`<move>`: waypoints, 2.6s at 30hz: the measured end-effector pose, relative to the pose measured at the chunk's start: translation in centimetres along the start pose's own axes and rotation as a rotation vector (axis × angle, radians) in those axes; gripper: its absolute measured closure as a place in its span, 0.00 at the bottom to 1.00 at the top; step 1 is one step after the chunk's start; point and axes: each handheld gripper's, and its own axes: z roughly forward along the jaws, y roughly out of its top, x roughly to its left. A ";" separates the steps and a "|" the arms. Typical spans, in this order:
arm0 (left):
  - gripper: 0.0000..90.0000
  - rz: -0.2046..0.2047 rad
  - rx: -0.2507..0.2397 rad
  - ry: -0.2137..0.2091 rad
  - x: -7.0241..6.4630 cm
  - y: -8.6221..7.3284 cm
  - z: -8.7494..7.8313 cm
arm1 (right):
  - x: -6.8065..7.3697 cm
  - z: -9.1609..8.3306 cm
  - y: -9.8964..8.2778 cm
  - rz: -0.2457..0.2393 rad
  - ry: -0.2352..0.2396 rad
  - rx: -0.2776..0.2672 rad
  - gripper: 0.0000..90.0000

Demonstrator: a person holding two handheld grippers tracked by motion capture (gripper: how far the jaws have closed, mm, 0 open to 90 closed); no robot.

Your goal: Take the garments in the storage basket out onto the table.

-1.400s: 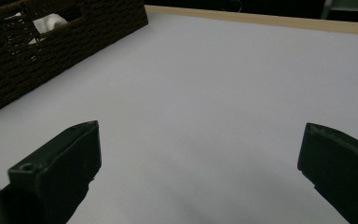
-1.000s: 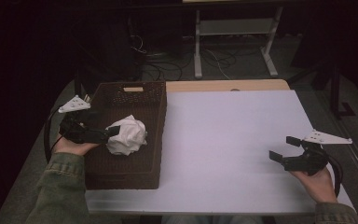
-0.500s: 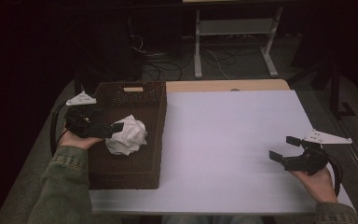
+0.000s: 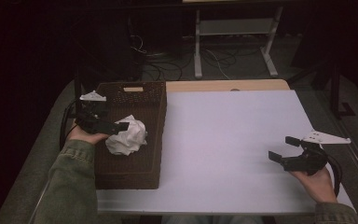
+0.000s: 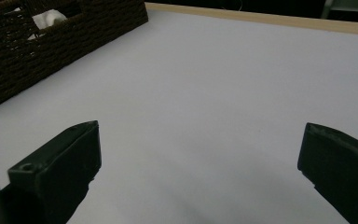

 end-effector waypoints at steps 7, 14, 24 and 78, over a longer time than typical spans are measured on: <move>0.00 0.008 0.059 0.019 0.6 0.0 1.5 | 0.0 0.0 0.0 -0.002 0.003 0.002 0.00; 0.00 -0.010 0.095 0.041 1.3 0.0 3.0 | 0.0 0.1 0.0 -0.001 0.001 0.007 0.00; 0.00 -0.042 0.152 0.051 2.6 -0.3 4.6 | 0.0 0.1 0.0 -0.004 0.003 0.008 0.00; 0.53 0.060 0.463 0.067 3.1 -1.9 8.8 | 0.3 0.3 -0.1 -0.021 0.018 0.028 0.00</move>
